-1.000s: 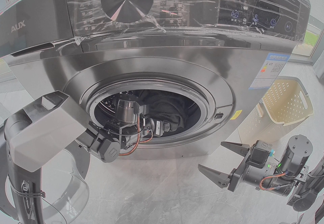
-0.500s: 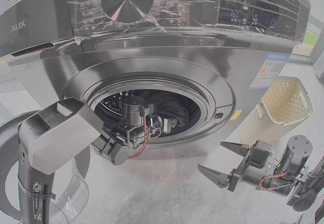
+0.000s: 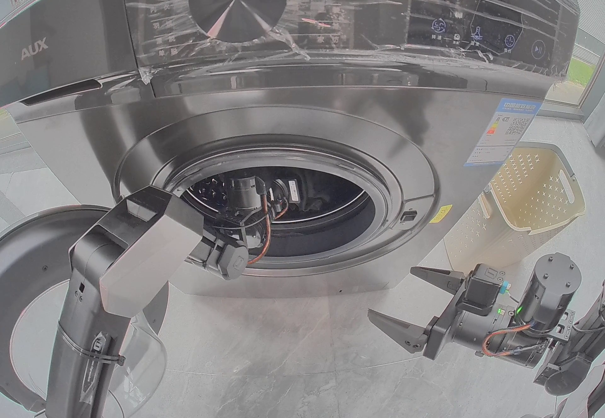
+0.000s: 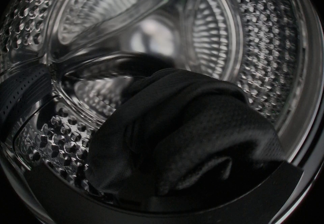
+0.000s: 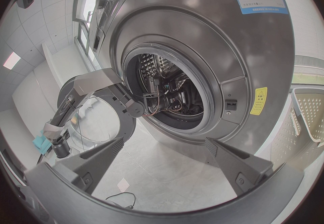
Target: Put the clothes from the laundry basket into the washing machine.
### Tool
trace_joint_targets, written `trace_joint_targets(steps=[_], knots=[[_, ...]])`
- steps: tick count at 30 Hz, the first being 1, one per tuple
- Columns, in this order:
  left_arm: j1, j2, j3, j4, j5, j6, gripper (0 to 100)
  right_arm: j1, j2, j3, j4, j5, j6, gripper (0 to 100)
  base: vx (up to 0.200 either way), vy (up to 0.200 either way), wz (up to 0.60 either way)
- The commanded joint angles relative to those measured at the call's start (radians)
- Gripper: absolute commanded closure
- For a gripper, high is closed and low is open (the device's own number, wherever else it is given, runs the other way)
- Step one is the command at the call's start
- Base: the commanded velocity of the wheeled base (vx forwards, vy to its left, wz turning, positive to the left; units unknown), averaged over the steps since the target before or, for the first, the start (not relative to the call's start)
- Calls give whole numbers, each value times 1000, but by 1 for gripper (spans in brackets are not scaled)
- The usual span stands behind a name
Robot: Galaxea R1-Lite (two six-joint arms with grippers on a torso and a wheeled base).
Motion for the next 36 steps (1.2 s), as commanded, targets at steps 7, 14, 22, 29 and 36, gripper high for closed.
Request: trace_joint_targets(steps=[7,14,22,29,36], knots=[[46,40,-112,40,64,-39,100,0,16,0,-2,0,0,0,0,0,0],[0,-32,28,54,64,-33,0,0,16,0,-2,0,0,0,0,0,0],[-63,-254,297,200,7,-4,0,0,14,0,-2,0,0,0,0,0,0],[-95,-368,510,194,-35,35,0,0,13,0,-2,0,0,0,0,0,0],[-116,-445,655,184,-71,58,0,0,11,0,-2,0,0,0,0,0,0]])
